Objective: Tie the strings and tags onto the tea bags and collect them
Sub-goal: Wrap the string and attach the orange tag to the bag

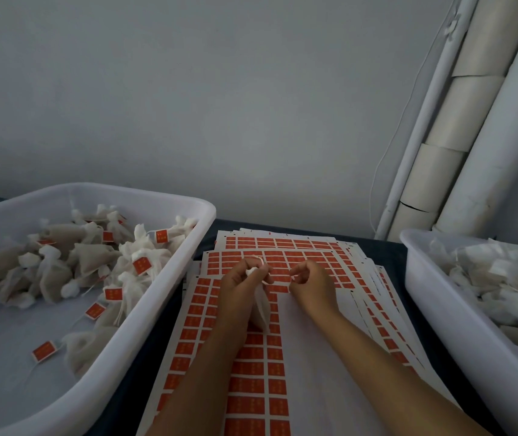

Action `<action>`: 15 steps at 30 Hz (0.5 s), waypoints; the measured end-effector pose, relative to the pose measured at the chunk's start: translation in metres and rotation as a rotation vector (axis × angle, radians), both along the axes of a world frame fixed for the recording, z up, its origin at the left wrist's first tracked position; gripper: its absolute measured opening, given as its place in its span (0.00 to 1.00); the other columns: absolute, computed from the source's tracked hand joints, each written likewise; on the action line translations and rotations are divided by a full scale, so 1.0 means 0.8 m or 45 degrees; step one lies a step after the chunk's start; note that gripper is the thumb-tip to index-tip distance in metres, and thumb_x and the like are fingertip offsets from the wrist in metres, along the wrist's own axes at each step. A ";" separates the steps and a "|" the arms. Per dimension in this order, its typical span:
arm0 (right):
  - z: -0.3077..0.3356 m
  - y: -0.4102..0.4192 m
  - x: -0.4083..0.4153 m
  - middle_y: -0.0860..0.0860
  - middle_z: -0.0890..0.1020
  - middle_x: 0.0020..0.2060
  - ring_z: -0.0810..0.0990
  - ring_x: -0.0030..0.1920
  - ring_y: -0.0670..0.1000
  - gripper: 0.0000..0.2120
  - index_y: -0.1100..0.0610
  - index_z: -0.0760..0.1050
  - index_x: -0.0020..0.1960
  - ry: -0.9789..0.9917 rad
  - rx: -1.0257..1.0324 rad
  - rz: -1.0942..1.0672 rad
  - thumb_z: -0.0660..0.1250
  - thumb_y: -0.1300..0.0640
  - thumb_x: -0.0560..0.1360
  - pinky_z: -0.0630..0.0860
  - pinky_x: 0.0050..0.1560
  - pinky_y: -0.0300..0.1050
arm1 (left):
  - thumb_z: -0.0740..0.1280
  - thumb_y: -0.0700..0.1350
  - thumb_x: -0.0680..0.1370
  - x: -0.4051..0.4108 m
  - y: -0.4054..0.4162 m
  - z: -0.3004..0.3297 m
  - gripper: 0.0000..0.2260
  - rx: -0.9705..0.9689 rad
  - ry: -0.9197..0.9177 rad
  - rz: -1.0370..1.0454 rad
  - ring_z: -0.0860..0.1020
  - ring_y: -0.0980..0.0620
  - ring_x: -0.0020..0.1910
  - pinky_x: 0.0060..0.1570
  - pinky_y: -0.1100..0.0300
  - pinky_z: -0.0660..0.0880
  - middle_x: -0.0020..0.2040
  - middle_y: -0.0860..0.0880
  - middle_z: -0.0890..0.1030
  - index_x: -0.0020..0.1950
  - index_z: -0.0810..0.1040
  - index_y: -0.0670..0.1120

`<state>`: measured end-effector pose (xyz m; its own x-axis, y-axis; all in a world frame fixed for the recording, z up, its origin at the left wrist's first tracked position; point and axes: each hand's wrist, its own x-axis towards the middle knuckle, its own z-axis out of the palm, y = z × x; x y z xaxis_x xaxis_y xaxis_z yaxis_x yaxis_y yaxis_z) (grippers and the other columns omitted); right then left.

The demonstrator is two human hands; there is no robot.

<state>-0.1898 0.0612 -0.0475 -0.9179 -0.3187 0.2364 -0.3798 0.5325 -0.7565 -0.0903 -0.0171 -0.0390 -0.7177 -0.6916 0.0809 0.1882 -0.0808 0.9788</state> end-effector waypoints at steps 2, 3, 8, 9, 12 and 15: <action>0.002 -0.001 0.002 0.46 0.76 0.44 0.75 0.43 0.45 0.06 0.53 0.73 0.47 -0.076 -0.137 -0.032 0.66 0.62 0.75 0.72 0.43 0.34 | 0.65 0.45 0.78 0.001 0.000 0.000 0.07 -0.033 0.022 -0.006 0.77 0.51 0.40 0.42 0.60 0.73 0.38 0.48 0.81 0.42 0.79 0.46; 0.003 0.000 0.003 0.46 0.76 0.43 0.75 0.42 0.43 0.06 0.53 0.73 0.47 -0.123 -0.214 -0.040 0.67 0.62 0.75 0.71 0.40 0.32 | 0.64 0.45 0.78 0.001 0.000 0.001 0.07 -0.046 0.022 -0.005 0.77 0.50 0.40 0.44 0.59 0.74 0.38 0.48 0.81 0.42 0.79 0.45; 0.024 0.005 0.001 0.44 0.77 0.41 0.75 0.40 0.41 0.08 0.51 0.75 0.46 -0.354 -0.470 -0.031 0.69 0.62 0.73 0.68 0.33 0.33 | 0.63 0.46 0.79 0.001 -0.001 0.001 0.09 -0.039 0.037 -0.054 0.80 0.50 0.43 0.48 0.57 0.77 0.41 0.48 0.83 0.46 0.81 0.45; 0.029 0.006 0.000 0.45 0.78 0.42 0.76 0.41 0.42 0.08 0.50 0.75 0.46 -0.391 -0.524 -0.032 0.70 0.62 0.73 0.71 0.35 0.35 | 0.63 0.46 0.79 0.002 -0.001 0.000 0.09 -0.026 0.037 -0.067 0.80 0.50 0.44 0.47 0.59 0.78 0.43 0.49 0.83 0.47 0.82 0.45; 0.042 0.012 -0.001 0.49 0.80 0.45 0.81 0.45 0.48 0.06 0.50 0.75 0.47 -0.545 -0.795 -0.048 0.70 0.59 0.73 0.79 0.42 0.42 | 0.63 0.47 0.79 0.005 -0.004 -0.001 0.10 0.008 0.062 -0.182 0.82 0.51 0.42 0.41 0.62 0.79 0.42 0.50 0.84 0.47 0.83 0.48; 0.048 0.024 0.000 0.49 0.82 0.44 0.83 0.42 0.48 0.06 0.49 0.77 0.46 -0.575 -1.007 -0.052 0.70 0.58 0.72 0.78 0.33 0.37 | 0.62 0.46 0.79 0.008 -0.003 0.002 0.10 -0.008 0.127 -0.350 0.81 0.50 0.38 0.37 0.61 0.79 0.39 0.48 0.83 0.46 0.84 0.49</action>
<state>-0.1901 0.0808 -0.0093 -0.9832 -0.1821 -0.0124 0.0491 -0.1981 -0.9790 -0.0837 -0.0192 -0.0376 -0.8663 -0.4717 0.1643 0.2557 -0.1361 0.9571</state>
